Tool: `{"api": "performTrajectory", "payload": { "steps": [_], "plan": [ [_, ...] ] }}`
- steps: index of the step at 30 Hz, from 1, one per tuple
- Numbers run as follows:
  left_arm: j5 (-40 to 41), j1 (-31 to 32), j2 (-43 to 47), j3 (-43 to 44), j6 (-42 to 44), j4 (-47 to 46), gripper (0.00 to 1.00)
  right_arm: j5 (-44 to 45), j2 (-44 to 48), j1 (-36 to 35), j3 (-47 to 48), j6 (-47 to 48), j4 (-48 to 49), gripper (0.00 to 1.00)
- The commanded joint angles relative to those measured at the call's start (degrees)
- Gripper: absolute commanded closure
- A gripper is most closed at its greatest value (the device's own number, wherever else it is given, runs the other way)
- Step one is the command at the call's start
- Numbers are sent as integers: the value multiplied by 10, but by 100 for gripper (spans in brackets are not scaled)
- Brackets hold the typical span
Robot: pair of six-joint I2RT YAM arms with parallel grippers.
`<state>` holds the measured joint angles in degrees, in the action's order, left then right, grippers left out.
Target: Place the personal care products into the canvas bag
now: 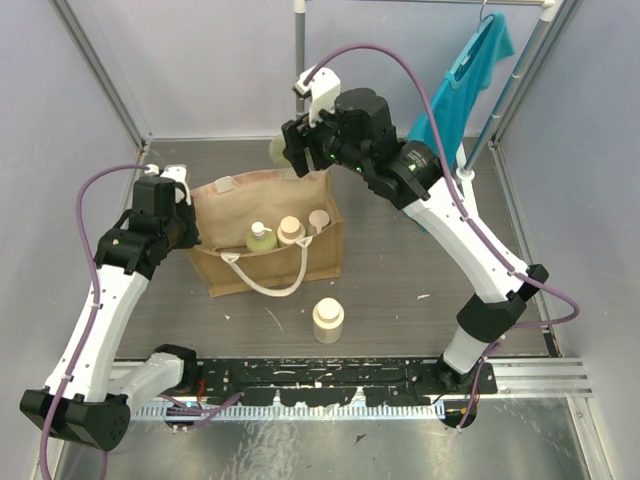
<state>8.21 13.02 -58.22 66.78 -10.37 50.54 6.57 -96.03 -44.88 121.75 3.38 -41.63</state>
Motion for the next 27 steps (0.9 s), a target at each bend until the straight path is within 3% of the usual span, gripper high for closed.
{"api": "performTrajectory", "payload": {
  "steps": [1,12,27],
  "plan": [
    [2,-1,12,13,-2,-13,96,-45,-13,-32,26,0,97,99],
    [0,-1,16,19,-3,-10,96,-78,-81,-83,8,-46,143,99],
    [-5,-1,30,6,-19,-18,97,-93,-174,-115,19,-99,123,99]
  ]
}}
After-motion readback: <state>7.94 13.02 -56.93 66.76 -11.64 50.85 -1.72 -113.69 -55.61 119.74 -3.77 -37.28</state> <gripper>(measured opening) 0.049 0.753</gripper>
